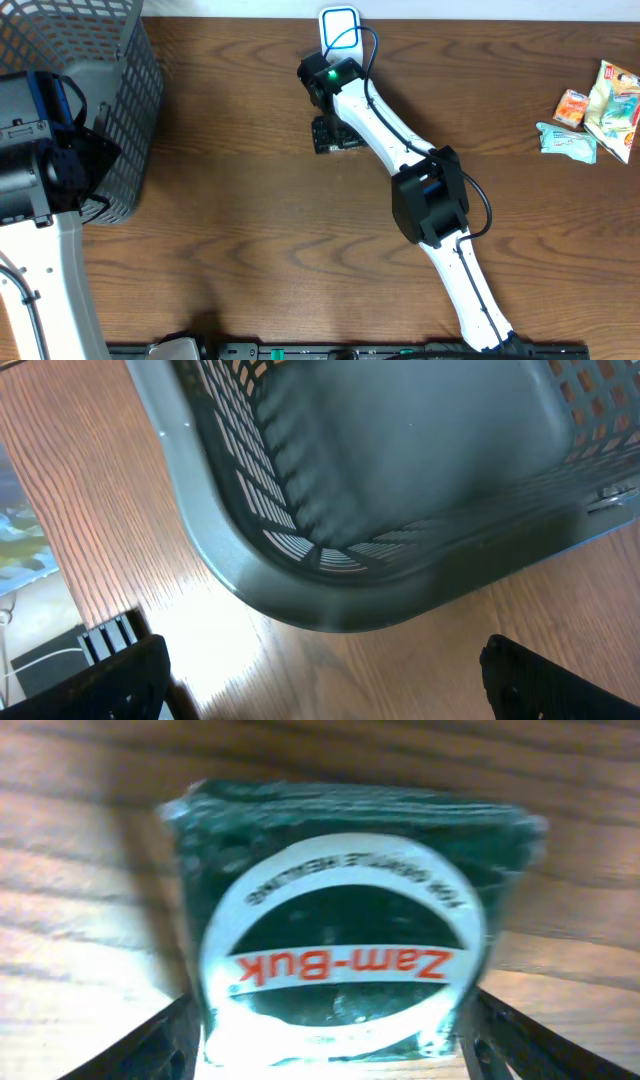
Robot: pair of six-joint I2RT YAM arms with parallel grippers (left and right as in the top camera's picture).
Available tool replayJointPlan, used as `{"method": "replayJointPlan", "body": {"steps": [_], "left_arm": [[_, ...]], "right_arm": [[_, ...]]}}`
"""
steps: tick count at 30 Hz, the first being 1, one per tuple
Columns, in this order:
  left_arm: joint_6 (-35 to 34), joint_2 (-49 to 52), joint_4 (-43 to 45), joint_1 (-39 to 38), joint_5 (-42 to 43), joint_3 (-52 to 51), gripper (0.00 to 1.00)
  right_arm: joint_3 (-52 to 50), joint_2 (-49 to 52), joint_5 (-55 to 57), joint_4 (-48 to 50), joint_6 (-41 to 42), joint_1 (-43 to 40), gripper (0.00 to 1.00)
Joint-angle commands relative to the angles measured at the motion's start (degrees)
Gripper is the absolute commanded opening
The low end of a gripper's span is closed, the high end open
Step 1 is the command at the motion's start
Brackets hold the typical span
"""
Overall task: Scan the item barcode
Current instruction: 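Hold the tin face-on in front of the scanner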
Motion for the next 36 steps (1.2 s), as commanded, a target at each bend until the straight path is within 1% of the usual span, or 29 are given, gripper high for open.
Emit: {"method": "replayJointPlan", "body": {"steps": [1,7,14,20,24,26,29,35,36], "left_arm": [[-0.5,-0.39,-0.13,0.31,-0.57,-0.09,0.98],[-0.5,-0.39,-0.13,0.31,-0.57,-0.09,0.97],[-0.5,-0.39,-0.13,0.31,-0.57,-0.09,0.97],[-0.5,-0.39,-0.13,0.31,-0.57,-0.09,0.98],[-0.5,-0.39,-0.13,0.31,-0.57,-0.09,0.98],[-0.5,-0.39,-0.13,0.28,-0.57,-0.09,0.97],[-0.5,-0.39,-0.13,0.31,-0.57,-0.09,0.98],[-0.5,-0.39,-0.13,0.31,-0.57,-0.09,0.98],[-0.5,-0.39,-0.13,0.31,-0.57,-0.09,0.98]], "right_arm": [[-0.37,-2.62,-3.58,0.39,-4.74,-0.74,0.76],[-0.37,-2.62,-3.96,3.78,-5.9,-2.64,0.78],[-0.37,-2.6,-6.49,5.81,-7.02,-4.57,0.76],[-0.39,-2.6,-8.22,7.74,-13.64,-4.13,0.76],[-0.39,-2.51,-7.61,7.39,-14.19,-3.61,0.67],[-0.55,-2.43,-6.05,7.1,-14.16,-3.39,0.64],[-1.33,-2.38,-4.81,6.16,-13.81,-3.3,0.64],[-2.05,-2.4,-4.79,5.97,-10.29,-3.3,0.54],[-1.99,-2.62,-4.76,6.03,-9.75,-3.28,0.53]]}}
